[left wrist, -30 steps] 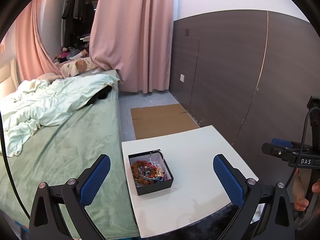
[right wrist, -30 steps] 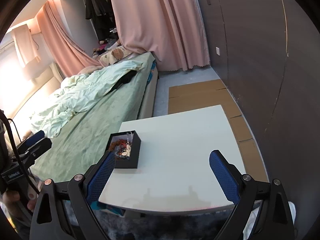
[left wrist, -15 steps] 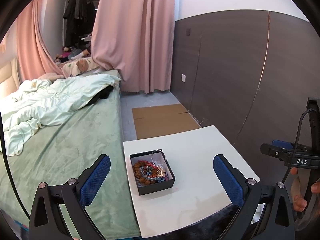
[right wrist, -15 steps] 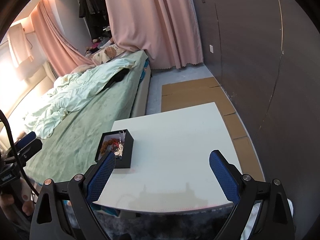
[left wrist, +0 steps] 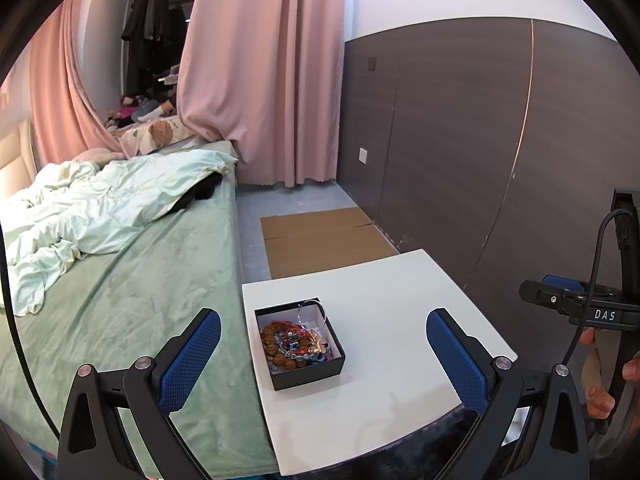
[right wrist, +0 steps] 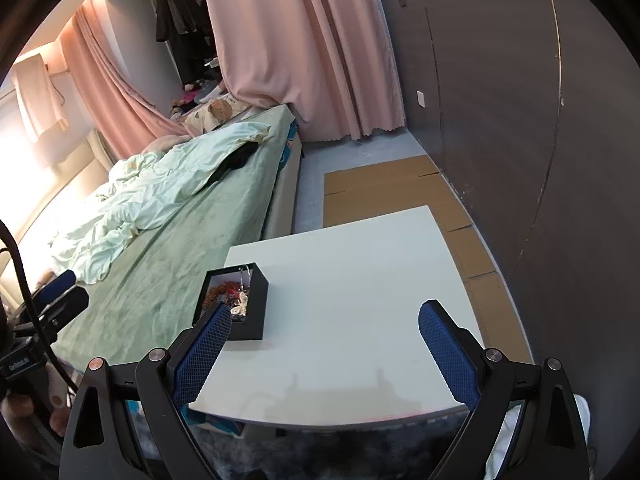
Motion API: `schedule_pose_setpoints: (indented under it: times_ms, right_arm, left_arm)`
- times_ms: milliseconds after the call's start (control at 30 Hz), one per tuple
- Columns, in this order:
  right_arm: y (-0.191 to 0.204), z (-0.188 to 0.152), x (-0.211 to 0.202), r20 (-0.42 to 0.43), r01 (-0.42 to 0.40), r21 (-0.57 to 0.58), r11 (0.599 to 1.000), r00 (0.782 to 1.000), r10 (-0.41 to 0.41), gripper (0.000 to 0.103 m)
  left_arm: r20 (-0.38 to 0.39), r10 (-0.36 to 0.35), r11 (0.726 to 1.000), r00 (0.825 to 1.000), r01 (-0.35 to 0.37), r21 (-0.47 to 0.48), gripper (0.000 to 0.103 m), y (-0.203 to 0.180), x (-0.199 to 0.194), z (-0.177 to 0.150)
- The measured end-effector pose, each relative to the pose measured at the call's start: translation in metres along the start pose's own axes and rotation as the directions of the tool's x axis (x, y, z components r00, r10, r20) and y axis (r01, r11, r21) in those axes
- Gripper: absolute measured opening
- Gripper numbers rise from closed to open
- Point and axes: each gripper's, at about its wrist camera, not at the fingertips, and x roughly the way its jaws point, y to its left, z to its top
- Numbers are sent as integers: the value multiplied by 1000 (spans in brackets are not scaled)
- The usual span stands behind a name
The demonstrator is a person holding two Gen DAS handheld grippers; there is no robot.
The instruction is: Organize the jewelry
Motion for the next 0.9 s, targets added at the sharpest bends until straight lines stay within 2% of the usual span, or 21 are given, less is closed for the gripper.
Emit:
schedule_pose_setpoints:
  times_ms: [900]
  right_arm:
    - [2, -2, 3, -8, 6, -6, 1000, 1000, -6, 95]
  left_arm:
    - [-16, -3, 1000, 1000, 4, 6, 103, -3, 3, -3]
